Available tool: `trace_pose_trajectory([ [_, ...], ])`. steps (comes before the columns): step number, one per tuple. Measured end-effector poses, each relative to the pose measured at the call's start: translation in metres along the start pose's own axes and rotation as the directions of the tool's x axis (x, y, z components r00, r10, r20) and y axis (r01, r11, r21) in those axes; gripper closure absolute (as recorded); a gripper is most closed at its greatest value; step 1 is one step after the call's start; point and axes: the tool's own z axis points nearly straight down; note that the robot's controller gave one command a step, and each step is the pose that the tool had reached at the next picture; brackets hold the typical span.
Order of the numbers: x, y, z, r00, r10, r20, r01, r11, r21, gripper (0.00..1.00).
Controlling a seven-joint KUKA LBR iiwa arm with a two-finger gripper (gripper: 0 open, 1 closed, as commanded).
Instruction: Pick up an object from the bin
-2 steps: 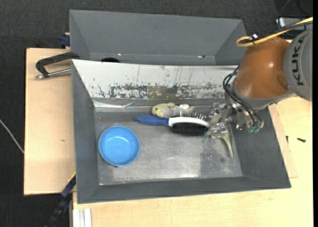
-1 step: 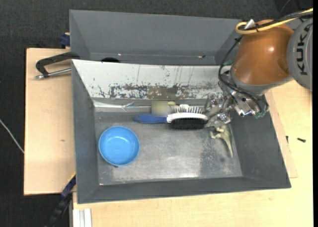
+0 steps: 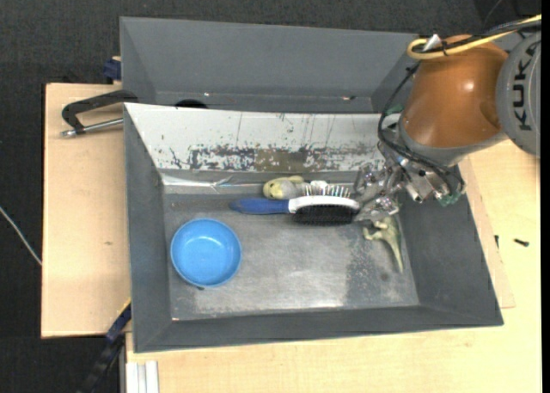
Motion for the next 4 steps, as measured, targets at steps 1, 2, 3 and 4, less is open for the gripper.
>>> trace_pose_trajectory([
  [1,0.0001,-0.0001,0.0000,1.000,0.000,0.000,0.000,1.000,0.000,1.00],
  [2,0.0001,-0.0001,0.0000,1.000,0.000,0.000,0.000,1.000,0.000,1.00],
  [3,0.0001,-0.0002,0.0000,1.000,0.000,0.000,0.000,1.000,0.000,1.00],
  [4,0.0001,-0.0002,0.0000,1.000,0.000,0.000,0.000,1.000,0.000,1.00],
])
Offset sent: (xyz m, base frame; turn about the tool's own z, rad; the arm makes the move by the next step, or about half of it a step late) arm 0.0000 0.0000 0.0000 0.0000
